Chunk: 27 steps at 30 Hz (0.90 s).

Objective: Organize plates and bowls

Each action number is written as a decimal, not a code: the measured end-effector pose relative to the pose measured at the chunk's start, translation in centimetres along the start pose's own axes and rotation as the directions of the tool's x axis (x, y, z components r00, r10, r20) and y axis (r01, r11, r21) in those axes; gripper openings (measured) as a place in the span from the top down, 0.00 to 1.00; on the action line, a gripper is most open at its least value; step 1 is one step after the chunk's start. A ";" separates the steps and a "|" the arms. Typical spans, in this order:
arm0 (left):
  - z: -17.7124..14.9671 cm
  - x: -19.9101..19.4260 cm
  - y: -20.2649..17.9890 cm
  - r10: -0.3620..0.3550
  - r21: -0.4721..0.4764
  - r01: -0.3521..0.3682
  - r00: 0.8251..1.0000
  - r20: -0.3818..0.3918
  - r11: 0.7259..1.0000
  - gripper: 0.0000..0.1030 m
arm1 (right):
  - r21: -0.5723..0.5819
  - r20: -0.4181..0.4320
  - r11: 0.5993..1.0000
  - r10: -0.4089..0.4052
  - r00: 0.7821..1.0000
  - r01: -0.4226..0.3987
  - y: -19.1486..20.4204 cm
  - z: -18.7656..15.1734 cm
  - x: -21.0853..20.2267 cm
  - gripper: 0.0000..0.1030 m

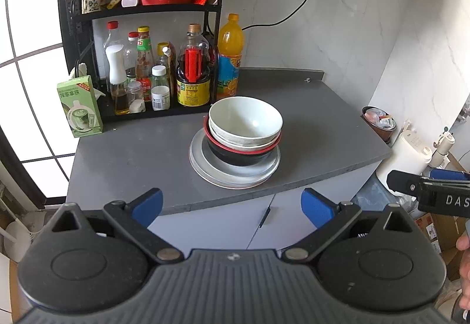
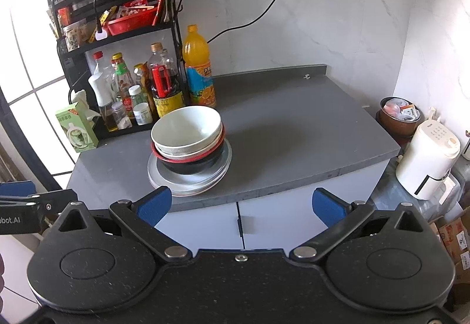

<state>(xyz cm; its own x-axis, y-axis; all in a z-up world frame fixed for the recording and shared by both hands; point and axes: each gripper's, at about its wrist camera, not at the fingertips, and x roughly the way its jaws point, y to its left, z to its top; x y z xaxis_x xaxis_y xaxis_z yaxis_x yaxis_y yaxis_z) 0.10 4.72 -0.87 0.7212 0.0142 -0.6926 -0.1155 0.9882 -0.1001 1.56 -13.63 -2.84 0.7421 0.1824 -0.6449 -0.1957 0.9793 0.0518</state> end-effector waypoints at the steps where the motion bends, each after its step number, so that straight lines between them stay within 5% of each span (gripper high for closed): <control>1: 0.0 0.0 0.0 -0.001 0.001 0.001 1.000 -0.001 1.000 0.03 | 0.000 0.000 1.000 -0.001 1.000 0.001 -0.1 0.0 0.0 0.00; 27: 0.6 1.1 -1.0 0.006 0.001 -0.006 1.000 -0.002 1.000 0.03 | -0.009 0.005 1.000 0.001 1.000 -0.001 -0.8 0.5 0.7 0.00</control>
<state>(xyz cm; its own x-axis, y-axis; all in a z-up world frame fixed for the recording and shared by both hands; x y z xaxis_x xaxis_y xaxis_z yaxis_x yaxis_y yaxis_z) 1.45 3.83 -1.12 0.7192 0.0193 -0.6946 -0.1192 0.9882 -0.0959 2.54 -14.21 -2.95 0.7450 0.1840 -0.6412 -0.2023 0.9783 0.0457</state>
